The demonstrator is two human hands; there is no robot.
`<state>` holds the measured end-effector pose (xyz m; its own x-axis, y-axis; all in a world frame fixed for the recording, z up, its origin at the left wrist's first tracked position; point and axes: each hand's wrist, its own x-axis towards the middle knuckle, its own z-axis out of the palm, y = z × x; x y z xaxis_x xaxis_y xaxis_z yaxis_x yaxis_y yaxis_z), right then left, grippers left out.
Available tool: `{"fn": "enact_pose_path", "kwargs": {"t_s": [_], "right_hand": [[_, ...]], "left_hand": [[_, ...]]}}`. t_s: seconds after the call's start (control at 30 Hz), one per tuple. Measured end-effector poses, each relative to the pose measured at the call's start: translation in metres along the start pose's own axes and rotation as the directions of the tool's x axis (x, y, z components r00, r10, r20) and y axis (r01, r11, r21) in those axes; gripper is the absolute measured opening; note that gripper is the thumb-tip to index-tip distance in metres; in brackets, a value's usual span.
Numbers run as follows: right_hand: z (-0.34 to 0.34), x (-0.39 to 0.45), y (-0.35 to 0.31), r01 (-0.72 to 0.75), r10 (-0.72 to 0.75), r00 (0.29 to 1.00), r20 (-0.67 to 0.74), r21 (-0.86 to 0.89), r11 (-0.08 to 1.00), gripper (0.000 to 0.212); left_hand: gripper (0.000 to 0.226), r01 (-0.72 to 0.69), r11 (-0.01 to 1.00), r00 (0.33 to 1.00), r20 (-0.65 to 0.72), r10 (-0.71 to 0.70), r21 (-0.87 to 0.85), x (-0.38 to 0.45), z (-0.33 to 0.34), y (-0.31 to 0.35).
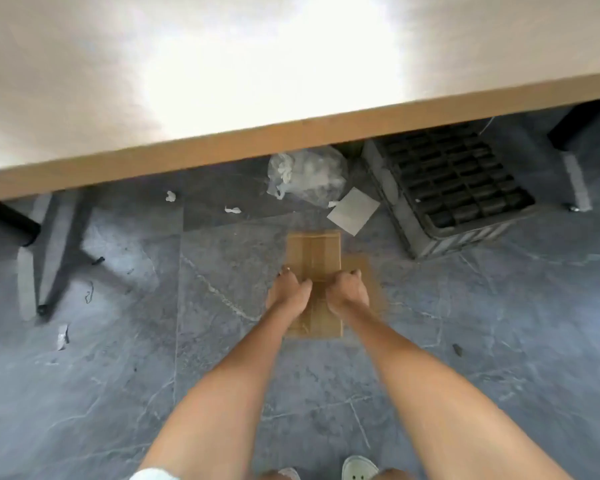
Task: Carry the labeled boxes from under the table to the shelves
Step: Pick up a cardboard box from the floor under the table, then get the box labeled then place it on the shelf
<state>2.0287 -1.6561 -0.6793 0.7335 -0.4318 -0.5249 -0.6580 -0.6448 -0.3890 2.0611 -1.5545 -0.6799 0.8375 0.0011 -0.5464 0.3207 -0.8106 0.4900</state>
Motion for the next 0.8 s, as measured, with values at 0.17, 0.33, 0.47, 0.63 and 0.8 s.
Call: {"fn": "enact_pose_path", "kwargs": {"t_s": [0.17, 0.33, 0.47, 0.63, 0.8], "right_hand": [[-0.084, -0.078, 0.0, -0.027, 0.042, 0.996, -0.081, 0.179, 0.984, 0.038], [-0.151, -0.163, 0.007, -0.07, 0.138, 0.982, -0.127, 0.435, 0.898, 0.036], [-0.192, -0.226, 0.013, -0.132, 0.174, 0.985, -0.016, 0.585, 0.8, 0.04], [-0.239, -0.291, 0.023, -0.33, 0.265, 0.941, 0.21, 0.747, 0.578, 0.076], [-0.269, -0.354, 0.044, -0.283, 0.223, 0.954, 0.202, 0.857, 0.431, 0.053]], "left_hand": [[0.06, -0.035, 0.998, 0.996, 0.074, 0.038, -0.05, -0.088, -0.054, 0.046], [0.064, 0.013, 0.999, 0.981, 0.196, -0.003, -0.048, -0.174, -0.099, 0.074], [0.071, -0.025, 0.996, 0.969, 0.242, 0.045, -0.084, -0.228, -0.133, 0.097], [0.067, -0.12, 0.99, 0.947, 0.291, 0.136, -0.074, -0.279, -0.157, 0.13], [0.073, -0.146, 0.979, 0.908, 0.374, 0.189, -0.141, -0.346, -0.16, 0.152]]}}
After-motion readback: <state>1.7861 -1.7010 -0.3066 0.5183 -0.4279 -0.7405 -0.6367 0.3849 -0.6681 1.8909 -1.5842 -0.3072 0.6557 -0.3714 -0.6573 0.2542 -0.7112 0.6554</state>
